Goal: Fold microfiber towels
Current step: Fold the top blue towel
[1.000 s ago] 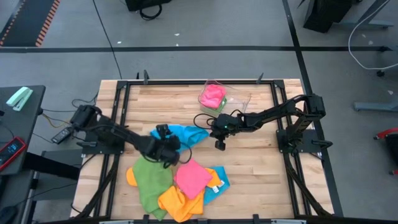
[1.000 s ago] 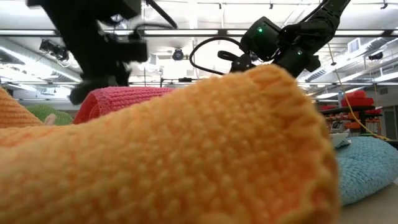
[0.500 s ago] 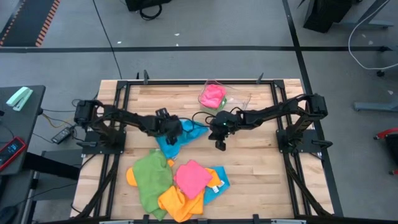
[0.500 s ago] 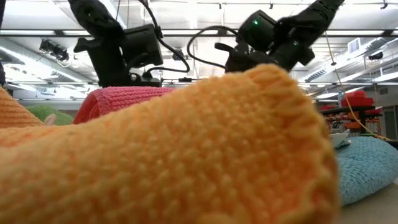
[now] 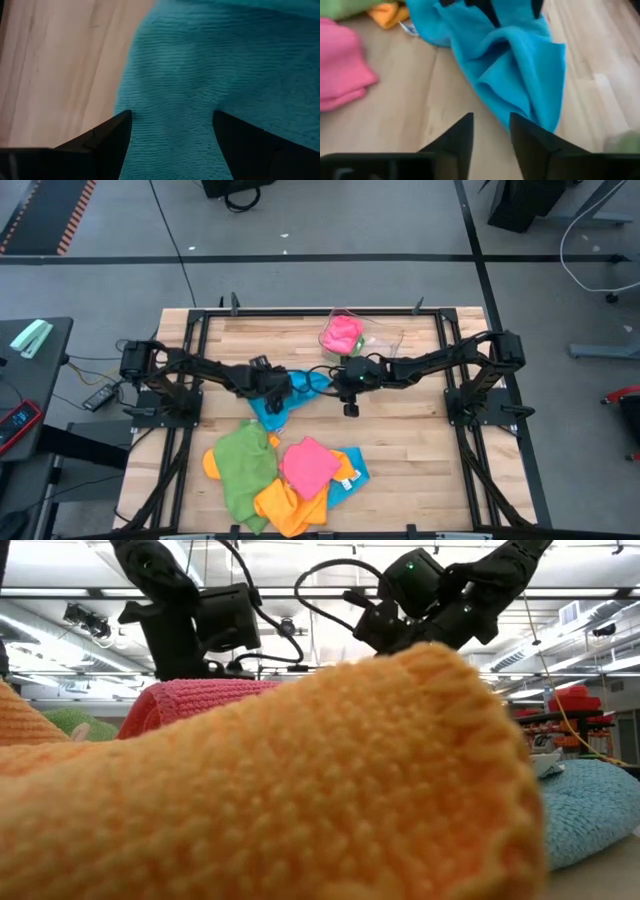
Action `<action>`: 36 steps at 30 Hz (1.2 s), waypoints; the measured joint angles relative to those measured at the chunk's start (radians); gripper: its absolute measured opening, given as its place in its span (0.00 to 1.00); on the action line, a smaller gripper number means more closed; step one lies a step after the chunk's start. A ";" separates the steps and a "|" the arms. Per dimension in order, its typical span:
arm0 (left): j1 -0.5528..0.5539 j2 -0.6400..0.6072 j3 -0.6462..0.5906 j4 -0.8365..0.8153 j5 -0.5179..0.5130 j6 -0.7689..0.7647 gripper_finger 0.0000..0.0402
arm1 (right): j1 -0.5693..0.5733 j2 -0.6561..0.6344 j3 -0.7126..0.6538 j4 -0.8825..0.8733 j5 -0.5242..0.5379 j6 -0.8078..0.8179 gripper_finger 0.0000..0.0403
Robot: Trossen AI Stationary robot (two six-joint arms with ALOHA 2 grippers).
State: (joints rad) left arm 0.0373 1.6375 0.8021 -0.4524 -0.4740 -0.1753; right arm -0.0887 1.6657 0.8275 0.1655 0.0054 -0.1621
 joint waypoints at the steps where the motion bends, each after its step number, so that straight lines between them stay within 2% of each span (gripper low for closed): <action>1: -0.006 0.000 0.000 0.001 0.001 0.002 0.71 | 0.000 0.013 0.000 0.021 0.009 -0.005 0.39; 7: -0.032 0.000 0.000 0.033 0.050 0.015 0.71 | -0.004 0.109 0.000 0.085 0.058 -0.033 0.47; 10: -0.031 0.000 0.000 0.033 0.052 0.013 0.71 | -0.016 0.154 0.009 0.086 0.125 -0.049 0.47; 15: -0.031 0.000 0.000 0.026 0.052 0.011 0.71 | -0.044 0.190 0.010 0.082 0.147 -0.062 0.45; 19: -0.031 0.000 0.000 0.024 0.051 0.013 0.71 | -0.046 0.201 0.009 0.085 0.146 -0.059 0.37; 23: -0.031 0.000 0.000 0.033 0.050 0.014 0.71 | -0.040 0.203 0.009 0.092 0.141 -0.013 0.20; 26: -0.031 0.000 0.000 0.030 0.046 0.030 0.71 | -0.037 0.184 0.010 0.076 0.026 0.074 0.05; 27: -0.031 0.000 0.000 0.023 0.044 0.037 0.71 | -0.036 0.171 0.014 0.054 -0.029 0.113 0.03; 31: -0.048 -0.012 0.000 0.001 0.031 0.058 0.71 | -0.011 0.092 0.050 0.013 -0.232 0.291 0.03; 36: -0.082 -0.049 0.001 -0.005 -0.037 0.105 0.71 | 0.000 -0.036 0.100 0.006 -0.314 0.430 0.03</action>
State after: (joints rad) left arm -0.0452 1.5884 0.8028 -0.4573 -0.5111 -0.0704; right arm -0.0885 1.6294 0.9278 0.1716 -0.3089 0.2683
